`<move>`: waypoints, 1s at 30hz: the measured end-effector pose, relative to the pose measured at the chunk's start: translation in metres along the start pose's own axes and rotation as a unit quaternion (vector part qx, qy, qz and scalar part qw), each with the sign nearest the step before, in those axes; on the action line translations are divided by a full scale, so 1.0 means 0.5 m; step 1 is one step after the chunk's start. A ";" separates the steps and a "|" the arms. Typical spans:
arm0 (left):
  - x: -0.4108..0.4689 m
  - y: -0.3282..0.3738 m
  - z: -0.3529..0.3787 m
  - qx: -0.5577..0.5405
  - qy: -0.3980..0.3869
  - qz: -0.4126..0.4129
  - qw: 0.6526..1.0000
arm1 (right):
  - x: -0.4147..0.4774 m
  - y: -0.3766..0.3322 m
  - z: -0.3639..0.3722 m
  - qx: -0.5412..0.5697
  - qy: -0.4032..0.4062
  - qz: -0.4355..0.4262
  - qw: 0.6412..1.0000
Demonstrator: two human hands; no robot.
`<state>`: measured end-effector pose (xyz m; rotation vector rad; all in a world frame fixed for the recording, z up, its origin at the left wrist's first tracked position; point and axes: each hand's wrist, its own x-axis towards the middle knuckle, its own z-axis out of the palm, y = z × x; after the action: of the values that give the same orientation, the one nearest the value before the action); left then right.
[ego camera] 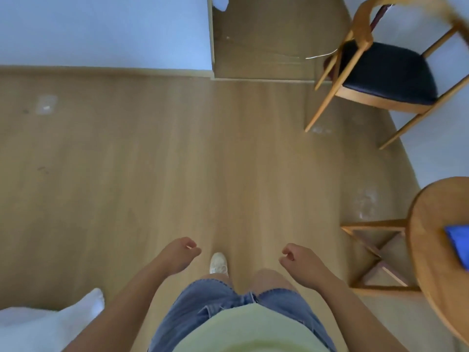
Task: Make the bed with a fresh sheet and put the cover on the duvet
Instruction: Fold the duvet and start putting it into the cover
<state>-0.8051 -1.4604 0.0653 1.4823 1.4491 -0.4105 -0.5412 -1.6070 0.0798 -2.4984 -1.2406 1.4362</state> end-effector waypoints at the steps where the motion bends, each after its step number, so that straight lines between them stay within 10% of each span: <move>1: 0.042 0.054 -0.048 0.018 -0.005 0.001 1.000 | 0.040 -0.022 -0.051 -0.001 -0.005 0.000 1.000; 30: 1.299 1.370 -1.066 -0.054 0.011 -0.031 0.998 | 1.486 -0.566 -1.504 0.024 0.009 0.012 1.000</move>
<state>-0.2453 -0.5321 0.0676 1.3629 1.5137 -0.3492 0.0297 -0.6734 0.0797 -2.4978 -1.1642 1.4258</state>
